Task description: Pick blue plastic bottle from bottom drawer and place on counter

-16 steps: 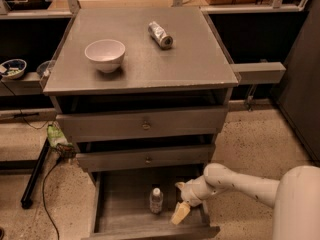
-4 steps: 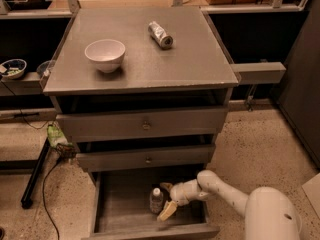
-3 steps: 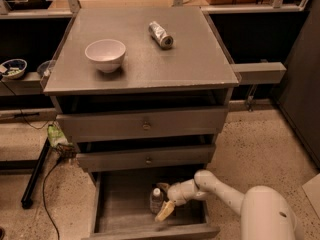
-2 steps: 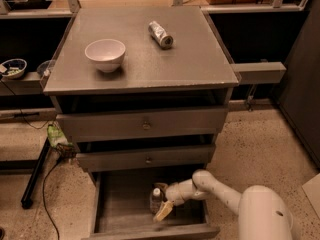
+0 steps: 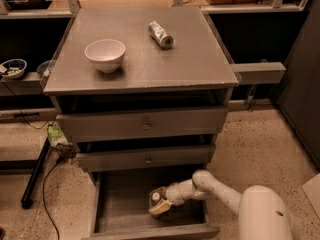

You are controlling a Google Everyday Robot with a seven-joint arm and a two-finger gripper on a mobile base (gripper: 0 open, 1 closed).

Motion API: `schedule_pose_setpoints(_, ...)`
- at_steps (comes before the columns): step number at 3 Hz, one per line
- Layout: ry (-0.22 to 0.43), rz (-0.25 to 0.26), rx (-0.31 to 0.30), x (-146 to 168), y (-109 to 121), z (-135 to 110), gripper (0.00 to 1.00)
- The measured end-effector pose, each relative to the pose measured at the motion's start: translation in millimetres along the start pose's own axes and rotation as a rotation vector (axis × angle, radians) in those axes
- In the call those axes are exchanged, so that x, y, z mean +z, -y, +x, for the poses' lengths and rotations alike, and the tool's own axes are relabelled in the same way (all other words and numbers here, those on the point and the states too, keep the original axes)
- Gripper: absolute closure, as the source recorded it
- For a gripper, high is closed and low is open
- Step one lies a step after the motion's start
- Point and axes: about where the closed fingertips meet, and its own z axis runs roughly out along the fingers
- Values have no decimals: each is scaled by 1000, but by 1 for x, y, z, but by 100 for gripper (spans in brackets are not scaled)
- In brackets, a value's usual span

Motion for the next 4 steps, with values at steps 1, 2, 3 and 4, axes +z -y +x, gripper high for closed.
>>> schedule_pose_setpoints(1,0,0,0,0,0,0,68)
schedule_pose_setpoints(2,0,0,0,0,0,0,91)
schedule_pose_setpoints(3,0,0,0,0,0,0,100)
schedule_pose_setpoints(4,0,0,1,0,0,0,100)
